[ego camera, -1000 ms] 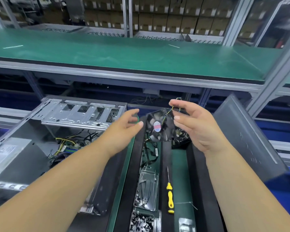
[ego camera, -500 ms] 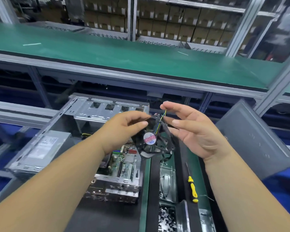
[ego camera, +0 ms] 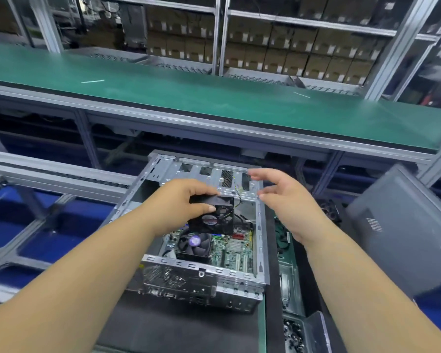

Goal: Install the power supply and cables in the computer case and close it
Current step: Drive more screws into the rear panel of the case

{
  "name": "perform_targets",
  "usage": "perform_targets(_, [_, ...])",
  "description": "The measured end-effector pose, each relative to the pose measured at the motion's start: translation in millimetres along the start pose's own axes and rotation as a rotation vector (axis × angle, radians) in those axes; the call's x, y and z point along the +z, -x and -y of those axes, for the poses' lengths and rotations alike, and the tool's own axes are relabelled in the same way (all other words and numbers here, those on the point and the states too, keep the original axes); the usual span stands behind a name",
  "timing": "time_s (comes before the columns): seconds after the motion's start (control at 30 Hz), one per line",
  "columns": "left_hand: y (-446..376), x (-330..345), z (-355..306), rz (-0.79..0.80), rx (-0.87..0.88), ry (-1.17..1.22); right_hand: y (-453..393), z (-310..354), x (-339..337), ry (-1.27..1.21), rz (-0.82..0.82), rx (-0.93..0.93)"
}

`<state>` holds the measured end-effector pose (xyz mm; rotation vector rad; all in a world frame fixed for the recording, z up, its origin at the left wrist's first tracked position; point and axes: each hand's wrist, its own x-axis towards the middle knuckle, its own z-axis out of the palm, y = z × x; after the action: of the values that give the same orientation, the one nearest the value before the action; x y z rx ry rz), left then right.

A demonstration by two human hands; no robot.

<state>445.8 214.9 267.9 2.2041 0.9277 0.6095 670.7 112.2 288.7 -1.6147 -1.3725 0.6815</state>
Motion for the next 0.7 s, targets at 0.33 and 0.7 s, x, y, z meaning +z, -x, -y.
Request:
perform_targets(0.33, [13.2,-9.4,38.5,0.22,-0.089,-0.164,-25.7,-15.8,54.9,0.409,0.339,-0.128])
perform_targets(0.7, [14.8,1.1,53.9,0.53,-0.182,-0.221,-41.2,-46.4,85.3,0.576,0.633,-0.024])
